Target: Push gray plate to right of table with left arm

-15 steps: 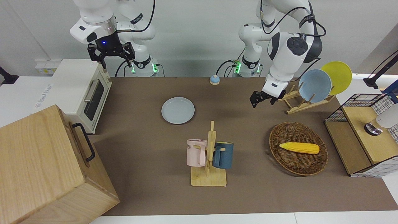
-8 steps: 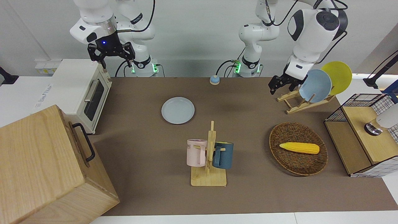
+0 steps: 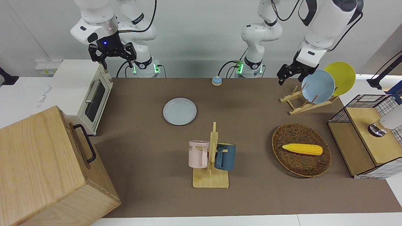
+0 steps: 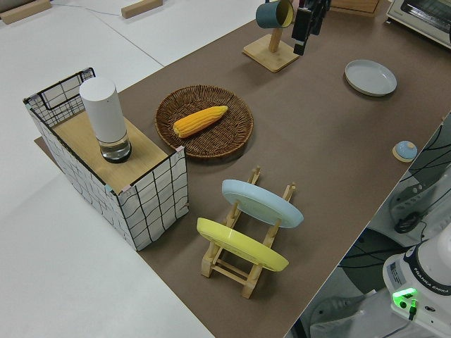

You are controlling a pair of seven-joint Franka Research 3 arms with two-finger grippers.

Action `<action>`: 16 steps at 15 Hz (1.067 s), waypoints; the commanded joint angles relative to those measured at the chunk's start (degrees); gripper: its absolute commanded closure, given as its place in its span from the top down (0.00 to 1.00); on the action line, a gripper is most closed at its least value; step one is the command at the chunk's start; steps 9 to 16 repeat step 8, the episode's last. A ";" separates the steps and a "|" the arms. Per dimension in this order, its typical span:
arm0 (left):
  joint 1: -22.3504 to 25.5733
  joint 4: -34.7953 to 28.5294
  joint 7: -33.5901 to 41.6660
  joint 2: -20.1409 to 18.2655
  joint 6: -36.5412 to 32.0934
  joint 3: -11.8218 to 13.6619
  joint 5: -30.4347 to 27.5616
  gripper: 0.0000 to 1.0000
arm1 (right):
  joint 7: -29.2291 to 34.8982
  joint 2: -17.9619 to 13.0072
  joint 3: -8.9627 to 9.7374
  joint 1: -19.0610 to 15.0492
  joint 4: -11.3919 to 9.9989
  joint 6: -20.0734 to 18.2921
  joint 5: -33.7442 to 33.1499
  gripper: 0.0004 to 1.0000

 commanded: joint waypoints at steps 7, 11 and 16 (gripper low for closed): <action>0.53 1.29 0.00 0.05 -1.06 -0.07 1.04 0.99 | -0.43 -0.60 0.30 -0.46 -0.23 -0.68 0.05 1.00; 0.53 1.29 -0.08 0.13 -1.06 -0.07 1.13 0.99 | -0.43 -0.60 0.30 -0.46 -0.23 -0.68 0.05 1.00; 0.53 1.29 -0.08 0.13 -1.06 -0.07 1.13 0.99 | -0.43 -0.60 0.30 -0.46 -0.23 -0.68 0.05 1.00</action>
